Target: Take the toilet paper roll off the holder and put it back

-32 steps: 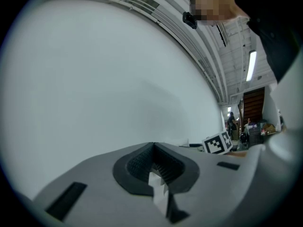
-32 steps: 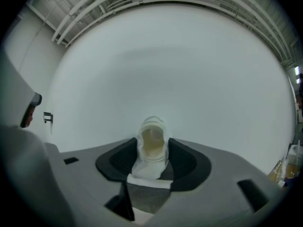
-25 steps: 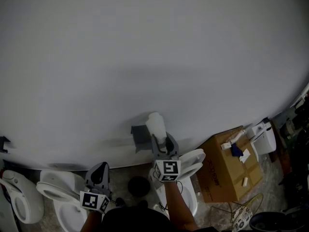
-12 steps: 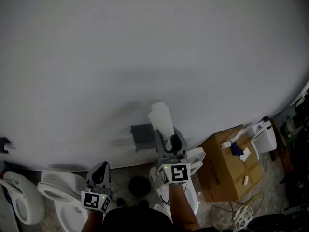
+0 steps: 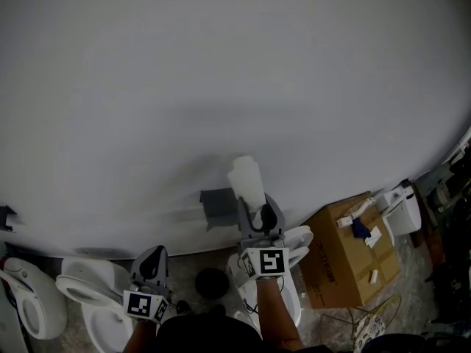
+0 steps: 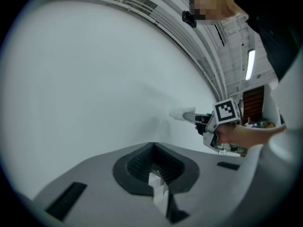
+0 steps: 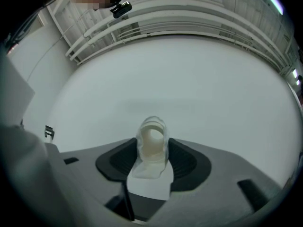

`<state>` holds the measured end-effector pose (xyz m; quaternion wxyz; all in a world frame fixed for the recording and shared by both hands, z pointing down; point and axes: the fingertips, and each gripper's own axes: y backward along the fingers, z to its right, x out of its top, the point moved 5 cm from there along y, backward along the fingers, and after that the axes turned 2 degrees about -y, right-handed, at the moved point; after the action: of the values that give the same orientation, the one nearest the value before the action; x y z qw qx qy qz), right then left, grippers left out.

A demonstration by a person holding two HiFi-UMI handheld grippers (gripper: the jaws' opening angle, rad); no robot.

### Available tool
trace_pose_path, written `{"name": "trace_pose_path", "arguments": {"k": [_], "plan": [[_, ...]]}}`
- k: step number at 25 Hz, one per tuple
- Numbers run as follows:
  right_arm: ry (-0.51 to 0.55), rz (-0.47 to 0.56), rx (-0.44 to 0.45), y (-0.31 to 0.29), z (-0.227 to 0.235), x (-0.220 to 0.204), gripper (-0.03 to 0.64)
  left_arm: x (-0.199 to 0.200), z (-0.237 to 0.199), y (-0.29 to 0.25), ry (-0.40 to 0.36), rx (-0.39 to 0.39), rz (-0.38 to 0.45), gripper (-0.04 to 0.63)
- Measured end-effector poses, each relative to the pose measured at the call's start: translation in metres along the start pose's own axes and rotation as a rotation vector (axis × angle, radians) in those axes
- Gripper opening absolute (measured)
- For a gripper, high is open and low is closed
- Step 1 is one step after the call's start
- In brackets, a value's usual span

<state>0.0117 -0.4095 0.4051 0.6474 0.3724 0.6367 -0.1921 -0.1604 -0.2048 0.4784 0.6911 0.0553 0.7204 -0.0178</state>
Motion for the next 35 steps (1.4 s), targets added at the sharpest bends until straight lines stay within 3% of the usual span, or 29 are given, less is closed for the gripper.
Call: {"name": "trace_pose_path", "arguments": {"k": [18, 35], "plan": [[-0.074, -0.229, -0.031, -0.008, 0.007, -0.104, 0.212, 0.000, -0.007, 0.000, -0.009, 0.014, -0.015, 0.003], [-0.088, -0.362, -0.031, -0.005, 0.002, -0.161, 0.212, -0.002, -0.014, 0.009, -0.008, 0.035, -0.017, 0.003]]}}
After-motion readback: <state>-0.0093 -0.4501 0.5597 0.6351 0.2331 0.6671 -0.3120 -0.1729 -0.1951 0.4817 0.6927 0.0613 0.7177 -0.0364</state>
